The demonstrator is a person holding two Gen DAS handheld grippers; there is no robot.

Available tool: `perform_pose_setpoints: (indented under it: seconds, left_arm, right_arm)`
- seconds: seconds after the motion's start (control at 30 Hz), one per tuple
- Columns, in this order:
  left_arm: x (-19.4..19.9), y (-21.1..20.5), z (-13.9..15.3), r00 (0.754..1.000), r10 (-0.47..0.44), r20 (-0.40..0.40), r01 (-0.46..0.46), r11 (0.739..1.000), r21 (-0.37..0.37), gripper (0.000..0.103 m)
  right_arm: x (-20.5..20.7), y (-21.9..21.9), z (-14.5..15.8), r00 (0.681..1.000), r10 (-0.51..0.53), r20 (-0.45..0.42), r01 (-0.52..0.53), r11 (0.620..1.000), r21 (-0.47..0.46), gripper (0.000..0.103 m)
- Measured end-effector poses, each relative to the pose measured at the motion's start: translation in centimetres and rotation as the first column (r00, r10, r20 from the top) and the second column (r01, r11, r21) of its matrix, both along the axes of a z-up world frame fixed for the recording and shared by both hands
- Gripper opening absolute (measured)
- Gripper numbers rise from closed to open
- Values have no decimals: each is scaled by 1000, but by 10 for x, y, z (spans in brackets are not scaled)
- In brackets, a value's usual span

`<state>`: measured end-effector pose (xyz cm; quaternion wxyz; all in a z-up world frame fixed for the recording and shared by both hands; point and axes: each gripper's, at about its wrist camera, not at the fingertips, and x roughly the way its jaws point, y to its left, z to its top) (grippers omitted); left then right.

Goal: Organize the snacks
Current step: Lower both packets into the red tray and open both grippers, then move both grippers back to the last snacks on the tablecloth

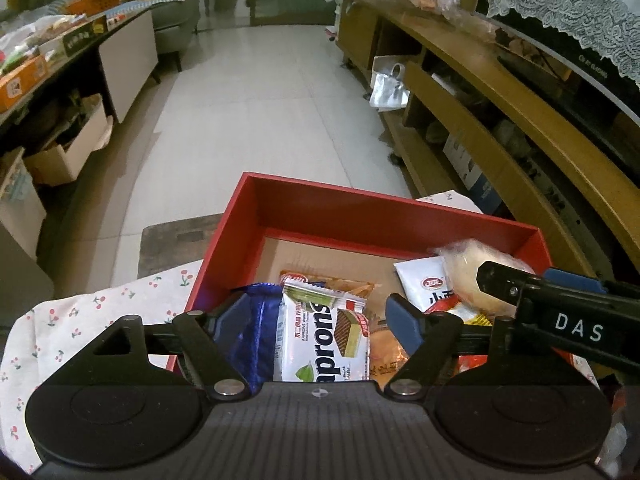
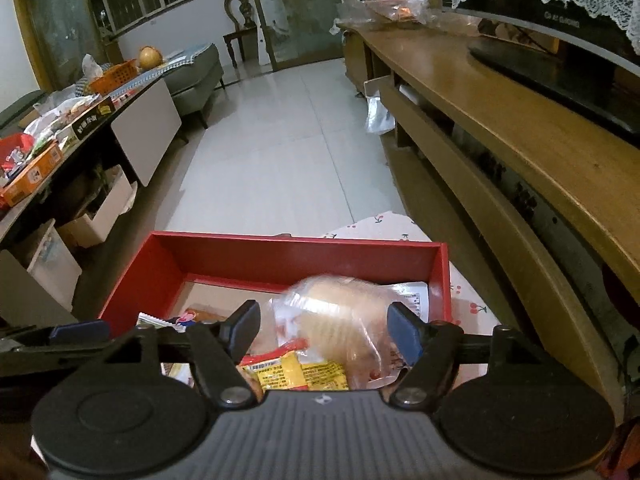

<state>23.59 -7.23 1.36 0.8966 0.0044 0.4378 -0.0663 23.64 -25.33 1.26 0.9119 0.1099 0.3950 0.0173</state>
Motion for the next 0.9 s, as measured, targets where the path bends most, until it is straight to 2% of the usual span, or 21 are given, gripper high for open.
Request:
perform_pose_setpoints:
  seconds: [0.2, 0.43, 0.57, 0.73, 0.9]
  left_arm:
    - [-10, 3, 7, 1000, 4, 4, -4, 1000, -7, 82]
    - [-43, 16, 18, 1000, 11, -8, -11, 1000, -22, 83]
    - [-76, 27, 17, 999, 21, -30, -22, 1000, -15, 84]
    - [-117, 45, 9, 995, 54, -83, -58, 997, -48, 85]
    - [-156, 54, -6, 988, 64, -144, -71, 996, -45, 85]
  right_arm:
    - [-11, 2, 9, 1000, 7, 6, -7, 1000, -5, 86]
    - [-56, 12, 21, 999, 50, -6, -51, 998, -34, 86]
    - [-89, 18, 16, 995, 84, -52, -87, 995, -44, 86]
    - [-123, 31, 3, 983, 132, -125, -137, 990, -24, 86]
    - [-147, 54, -19, 957, 205, -207, -217, 975, -37, 86]
